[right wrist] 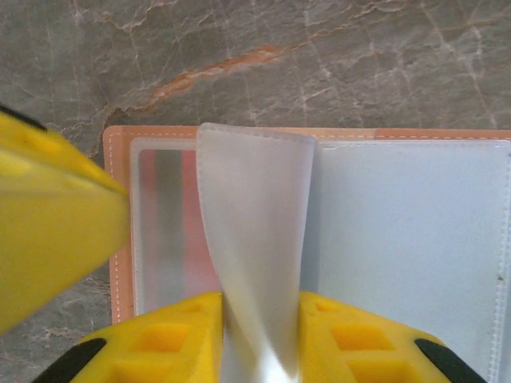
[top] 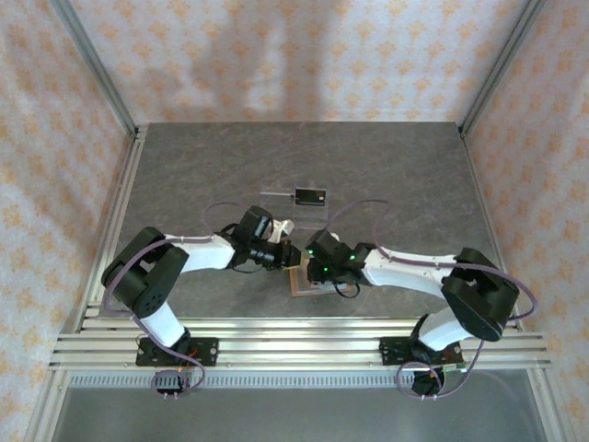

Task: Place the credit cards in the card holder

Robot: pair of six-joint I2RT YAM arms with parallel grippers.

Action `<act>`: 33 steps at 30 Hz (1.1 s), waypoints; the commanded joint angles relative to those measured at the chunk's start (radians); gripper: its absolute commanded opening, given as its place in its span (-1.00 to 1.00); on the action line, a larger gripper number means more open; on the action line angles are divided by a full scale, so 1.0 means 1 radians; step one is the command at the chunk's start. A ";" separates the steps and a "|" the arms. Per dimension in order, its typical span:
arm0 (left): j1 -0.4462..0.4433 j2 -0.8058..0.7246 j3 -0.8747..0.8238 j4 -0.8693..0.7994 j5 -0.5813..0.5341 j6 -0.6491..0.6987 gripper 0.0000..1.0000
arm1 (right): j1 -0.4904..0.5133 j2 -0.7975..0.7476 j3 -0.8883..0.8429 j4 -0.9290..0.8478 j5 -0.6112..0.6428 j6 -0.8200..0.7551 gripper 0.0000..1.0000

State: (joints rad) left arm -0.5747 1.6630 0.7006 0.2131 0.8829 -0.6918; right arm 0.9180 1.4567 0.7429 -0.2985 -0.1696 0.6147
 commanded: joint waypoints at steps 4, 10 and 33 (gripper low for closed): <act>-0.024 0.068 -0.006 0.161 -0.050 -0.099 -0.93 | -0.033 -0.047 -0.084 0.138 -0.072 0.032 -0.45; -0.028 0.148 -0.022 0.149 -0.098 -0.068 -1.00 | -0.034 -0.088 -0.081 0.067 -0.005 0.022 -0.34; -0.030 0.049 0.081 -0.101 -0.121 0.061 -0.99 | -0.046 -0.230 0.111 -0.493 0.351 0.023 0.27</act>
State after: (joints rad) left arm -0.5961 1.7603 0.7399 0.2184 0.7998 -0.6800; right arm 0.8753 1.2385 0.7895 -0.7414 0.1932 0.7052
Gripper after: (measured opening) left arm 0.050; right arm 0.631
